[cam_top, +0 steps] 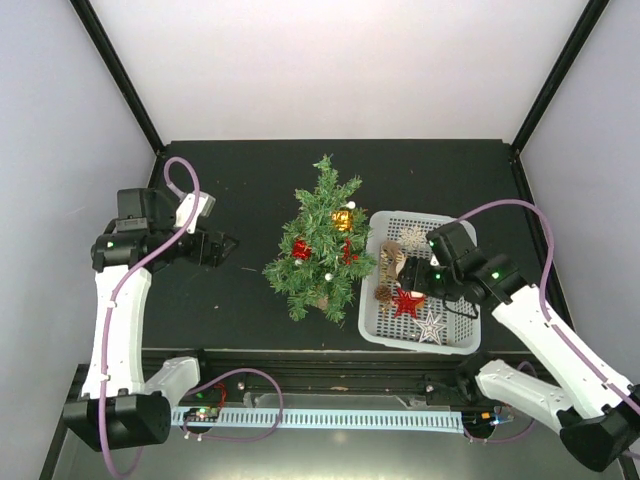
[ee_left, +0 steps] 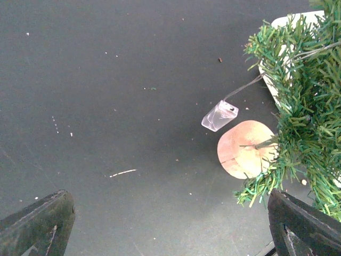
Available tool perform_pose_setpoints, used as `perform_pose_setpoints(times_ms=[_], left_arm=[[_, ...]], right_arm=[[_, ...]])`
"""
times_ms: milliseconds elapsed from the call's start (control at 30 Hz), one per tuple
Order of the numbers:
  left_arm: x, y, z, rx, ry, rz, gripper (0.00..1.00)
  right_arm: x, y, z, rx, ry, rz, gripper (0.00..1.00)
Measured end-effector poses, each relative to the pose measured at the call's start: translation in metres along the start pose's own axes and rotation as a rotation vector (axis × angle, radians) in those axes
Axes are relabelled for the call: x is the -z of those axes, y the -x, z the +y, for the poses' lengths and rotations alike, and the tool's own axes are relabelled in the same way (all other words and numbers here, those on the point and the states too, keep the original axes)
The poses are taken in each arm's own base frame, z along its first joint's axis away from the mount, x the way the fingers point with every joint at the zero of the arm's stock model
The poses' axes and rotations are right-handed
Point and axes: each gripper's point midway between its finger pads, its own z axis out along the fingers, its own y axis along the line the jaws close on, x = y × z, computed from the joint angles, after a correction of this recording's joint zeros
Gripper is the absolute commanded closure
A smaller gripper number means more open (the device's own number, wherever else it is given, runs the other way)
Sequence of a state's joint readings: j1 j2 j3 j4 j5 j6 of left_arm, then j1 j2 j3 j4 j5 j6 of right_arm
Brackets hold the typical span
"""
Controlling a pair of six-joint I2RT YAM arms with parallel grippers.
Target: Decorate the small christmas tree
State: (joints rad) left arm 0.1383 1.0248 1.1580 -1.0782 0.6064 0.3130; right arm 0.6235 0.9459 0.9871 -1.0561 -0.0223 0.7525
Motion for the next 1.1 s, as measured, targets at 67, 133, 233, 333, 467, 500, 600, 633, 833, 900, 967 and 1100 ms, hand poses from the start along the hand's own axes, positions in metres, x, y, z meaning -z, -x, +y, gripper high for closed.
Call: perform_pose_setpoints(times_ms=[67, 133, 233, 333, 467, 500, 600, 633, 833, 900, 967, 1100], left_arm=[[0.003, 0.003, 0.0, -0.001, 0.001, -0.013, 0.01], [0.003, 0.003, -0.002, 0.004, -0.012, -0.015, 0.01], [0.002, 0.003, -0.004, 0.013, -0.03, -0.013, 0.01], [-0.003, 0.004, -0.003, 0.035, -0.05, -0.007, 0.01], [-0.017, 0.006, 0.005, 0.078, -0.077, 0.017, 0.01], [-0.022, 0.006, 0.008, 0.091, -0.082, 0.027, 0.01], [-0.034, 0.003, 0.016, 0.122, -0.094, 0.061, 0.01], [-0.038, 0.001, 0.018, 0.131, -0.099, 0.073, 0.01], [-0.055, -0.004, 0.028, 0.178, -0.121, 0.127, 0.01], [-0.058, -0.004, 0.03, 0.189, -0.126, 0.131, 0.01], [-0.061, -0.003, 0.031, 0.197, -0.13, 0.128, 0.01], [-0.062, 0.0, 0.033, 0.194, -0.127, 0.118, 0.01]], right_arm=[[-0.008, -0.001, -0.013, -0.042, -0.017, 0.017, 0.24], [-0.016, -0.006, -0.023, -0.068, -0.032, 0.041, 0.24], [-0.026, -0.011, -0.028, -0.085, -0.042, 0.075, 0.25], [-0.036, -0.01, -0.03, -0.105, -0.051, 0.096, 0.25], [-0.057, -0.007, -0.036, -0.138, -0.077, 0.13, 0.25], [-0.062, -0.007, -0.038, -0.147, -0.085, 0.141, 0.25], [-0.076, -0.008, -0.045, -0.174, -0.112, 0.175, 0.25], [-0.081, -0.007, -0.048, -0.183, -0.123, 0.184, 0.25], [-0.086, 0.005, -0.072, -0.257, -0.163, 0.164, 0.25], [-0.086, 0.01, -0.081, -0.282, -0.173, 0.15, 0.25], [-0.087, 0.014, -0.089, -0.303, -0.185, 0.141, 0.25], [-0.096, 0.017, -0.104, -0.328, -0.227, 0.154, 0.28]])
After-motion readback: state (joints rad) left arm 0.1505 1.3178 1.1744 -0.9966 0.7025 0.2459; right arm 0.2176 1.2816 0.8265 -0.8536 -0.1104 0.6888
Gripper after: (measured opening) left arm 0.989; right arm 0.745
